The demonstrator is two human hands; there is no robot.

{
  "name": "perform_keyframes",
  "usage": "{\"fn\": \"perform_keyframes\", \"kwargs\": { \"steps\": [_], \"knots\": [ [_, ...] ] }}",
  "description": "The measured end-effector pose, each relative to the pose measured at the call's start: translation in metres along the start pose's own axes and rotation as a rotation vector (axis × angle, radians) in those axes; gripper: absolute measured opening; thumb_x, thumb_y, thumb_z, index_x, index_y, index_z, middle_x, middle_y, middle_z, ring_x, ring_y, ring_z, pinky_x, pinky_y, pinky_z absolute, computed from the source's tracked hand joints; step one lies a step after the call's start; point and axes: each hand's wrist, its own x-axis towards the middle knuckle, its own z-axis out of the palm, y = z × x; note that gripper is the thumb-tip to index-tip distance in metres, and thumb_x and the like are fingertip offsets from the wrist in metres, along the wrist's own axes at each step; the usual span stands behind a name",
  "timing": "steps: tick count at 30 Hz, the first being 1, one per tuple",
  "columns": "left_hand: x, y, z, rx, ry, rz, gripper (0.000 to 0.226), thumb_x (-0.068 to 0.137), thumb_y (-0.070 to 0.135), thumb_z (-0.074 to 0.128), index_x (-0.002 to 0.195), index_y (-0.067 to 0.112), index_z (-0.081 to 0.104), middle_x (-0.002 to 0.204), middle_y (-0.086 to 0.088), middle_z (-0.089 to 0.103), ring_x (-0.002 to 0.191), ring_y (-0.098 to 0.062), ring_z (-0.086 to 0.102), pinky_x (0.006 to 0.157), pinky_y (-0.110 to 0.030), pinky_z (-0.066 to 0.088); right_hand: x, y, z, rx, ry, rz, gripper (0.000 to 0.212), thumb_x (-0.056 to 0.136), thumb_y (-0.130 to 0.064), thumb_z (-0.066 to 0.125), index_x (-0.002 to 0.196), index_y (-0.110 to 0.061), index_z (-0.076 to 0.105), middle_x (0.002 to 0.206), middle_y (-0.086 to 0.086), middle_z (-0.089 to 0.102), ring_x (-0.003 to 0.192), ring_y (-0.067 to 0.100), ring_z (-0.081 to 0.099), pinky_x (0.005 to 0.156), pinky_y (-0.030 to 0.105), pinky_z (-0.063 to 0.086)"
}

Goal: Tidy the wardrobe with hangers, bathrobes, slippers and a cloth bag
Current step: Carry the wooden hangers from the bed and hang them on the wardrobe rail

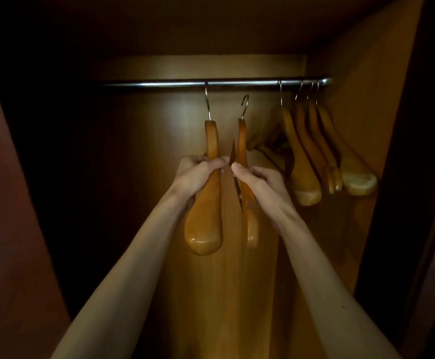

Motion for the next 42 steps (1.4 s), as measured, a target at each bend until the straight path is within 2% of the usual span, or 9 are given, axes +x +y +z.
{"fn": "perform_keyframes", "kwargs": {
  "steps": [5, 8, 12, 19, 28, 31, 37, 39, 42],
  "knots": [
    [0.05, 0.019, 0.002, 0.111, -0.097, 0.041, 0.025, 0.083, 0.034, 0.077, 0.092, 0.011, 0.079, 0.076, 0.003, 0.077, 0.064, -0.007, 0.073, 0.05, -0.015, 0.052, 0.049, -0.003, 0.001, -0.031, 0.07, -0.04, 0.046, 0.081, -0.067, 0.064, 0.089, -0.023, 0.077, 0.092, -0.007, 0.076, 0.093, 0.014, 0.072, 0.093, 0.045, 0.057],
    [0.074, 0.027, 0.006, 0.15, -0.154, 0.07, 0.024, 0.084, 0.033, 0.076, 0.085, 0.009, 0.078, 0.074, 0.003, 0.076, 0.064, -0.007, 0.073, 0.055, -0.016, 0.052, 0.071, -0.004, -0.002, -0.005, 0.107, -0.04, 0.041, 0.087, -0.057, 0.065, 0.089, -0.018, 0.077, 0.089, -0.002, 0.077, 0.089, 0.015, 0.073, 0.094, 0.045, 0.056],
    [0.095, 0.039, 0.014, 0.131, -0.168, 0.101, 0.02, 0.084, 0.031, 0.078, 0.081, 0.011, 0.078, 0.059, 0.007, 0.071, 0.051, -0.002, 0.067, 0.045, -0.011, 0.048, 0.086, -0.006, -0.004, 0.003, 0.162, -0.052, 0.038, 0.091, -0.05, 0.064, 0.093, -0.014, 0.075, 0.086, -0.002, 0.077, 0.084, 0.012, 0.074, 0.088, 0.035, 0.057],
    [0.119, 0.04, 0.03, 0.072, -0.241, 0.075, 0.021, 0.085, 0.031, 0.078, 0.075, 0.013, 0.076, 0.061, 0.004, 0.072, 0.052, -0.006, 0.069, 0.045, -0.013, 0.048, 0.11, -0.008, -0.017, -0.006, 0.205, -0.038, 0.037, 0.095, -0.046, 0.061, 0.097, -0.011, 0.075, 0.089, -0.001, 0.077, 0.083, 0.009, 0.073, 0.078, 0.024, 0.055],
    [0.133, 0.024, 0.044, 0.08, -0.301, 0.071, 0.025, 0.085, 0.034, 0.077, 0.077, 0.01, 0.077, 0.06, 0.004, 0.072, 0.051, -0.006, 0.068, 0.044, -0.013, 0.046, 0.113, -0.001, -0.029, -0.031, 0.214, 0.009, 0.038, 0.095, -0.046, 0.061, 0.102, -0.012, 0.076, 0.093, 0.002, 0.078, 0.087, 0.013, 0.074, 0.082, 0.028, 0.058],
    [0.133, 0.017, 0.048, 0.067, -0.319, 0.076, 0.028, 0.087, 0.034, 0.075, 0.083, 0.007, 0.078, 0.061, 0.005, 0.072, 0.051, -0.004, 0.068, 0.044, -0.011, 0.045, 0.111, 0.003, -0.031, -0.046, 0.228, 0.02, 0.039, 0.095, -0.046, 0.06, 0.098, -0.012, 0.077, 0.09, 0.002, 0.077, 0.083, 0.013, 0.074, 0.075, 0.026, 0.056],
    [0.126, 0.006, 0.057, -0.074, -0.317, 0.058, 0.029, 0.089, 0.036, 0.075, 0.086, 0.007, 0.079, 0.072, 0.0, 0.077, 0.061, -0.008, 0.072, 0.052, -0.015, 0.053, 0.119, 0.007, -0.033, -0.001, 0.231, 0.071, 0.03, 0.097, -0.043, 0.058, 0.09, -0.017, 0.07, 0.083, 0.0, 0.071, 0.077, 0.014, 0.067, 0.071, 0.027, 0.055],
    [0.125, 0.002, 0.06, -0.101, -0.315, 0.061, 0.028, 0.089, 0.037, 0.074, 0.084, 0.01, 0.079, 0.074, 0.0, 0.077, 0.066, -0.01, 0.074, 0.062, -0.02, 0.058, 0.128, 0.007, -0.036, 0.027, 0.233, 0.116, 0.028, 0.098, -0.042, 0.058, 0.099, -0.017, 0.068, 0.088, -0.002, 0.069, 0.081, 0.014, 0.065, 0.078, 0.034, 0.054],
    [0.125, -0.004, 0.064, -0.127, -0.327, 0.069, 0.032, 0.086, 0.046, 0.075, 0.087, 0.014, 0.08, 0.082, -0.001, 0.079, 0.079, -0.017, 0.076, 0.082, -0.036, 0.062, 0.137, 0.003, -0.046, 0.02, 0.246, 0.166, 0.046, 0.096, -0.045, 0.057, 0.123, -0.008, 0.065, 0.094, -0.002, 0.068, 0.084, 0.014, 0.065, 0.084, 0.036, 0.055]
  ]
}}
